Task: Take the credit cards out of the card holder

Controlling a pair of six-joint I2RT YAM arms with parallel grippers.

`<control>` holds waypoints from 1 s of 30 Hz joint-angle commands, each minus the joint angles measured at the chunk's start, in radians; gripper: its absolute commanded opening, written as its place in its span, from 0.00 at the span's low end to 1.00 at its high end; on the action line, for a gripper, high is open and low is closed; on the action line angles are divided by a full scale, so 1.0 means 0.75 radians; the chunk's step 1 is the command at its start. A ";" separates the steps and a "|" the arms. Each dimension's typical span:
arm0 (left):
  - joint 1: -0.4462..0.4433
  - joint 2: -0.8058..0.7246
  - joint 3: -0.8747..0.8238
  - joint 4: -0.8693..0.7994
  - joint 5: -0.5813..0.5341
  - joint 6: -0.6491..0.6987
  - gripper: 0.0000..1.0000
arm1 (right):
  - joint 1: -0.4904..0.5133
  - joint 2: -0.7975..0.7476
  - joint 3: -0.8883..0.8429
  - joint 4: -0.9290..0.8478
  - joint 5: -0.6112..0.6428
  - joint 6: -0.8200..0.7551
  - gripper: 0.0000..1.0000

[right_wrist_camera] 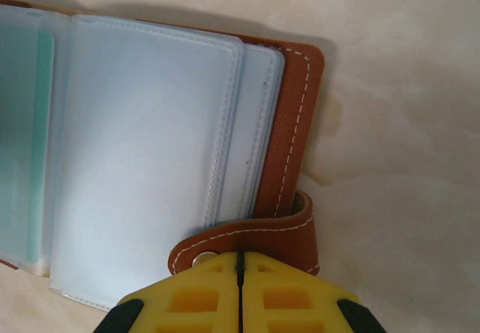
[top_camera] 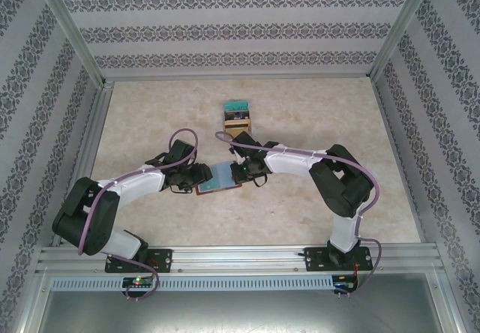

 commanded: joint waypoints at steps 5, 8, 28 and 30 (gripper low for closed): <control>0.013 0.034 -0.004 -0.015 -0.004 0.017 0.51 | 0.021 0.081 -0.020 -0.078 -0.039 0.015 0.09; 0.014 0.041 0.000 -0.030 -0.011 0.016 0.51 | 0.022 0.079 -0.022 -0.078 -0.039 0.015 0.09; 0.011 0.056 -0.024 0.196 0.164 0.007 0.52 | 0.023 0.083 -0.023 -0.079 -0.042 0.015 0.09; 0.012 0.062 -0.026 0.189 0.160 0.000 0.53 | 0.023 0.081 -0.026 -0.079 -0.042 0.016 0.09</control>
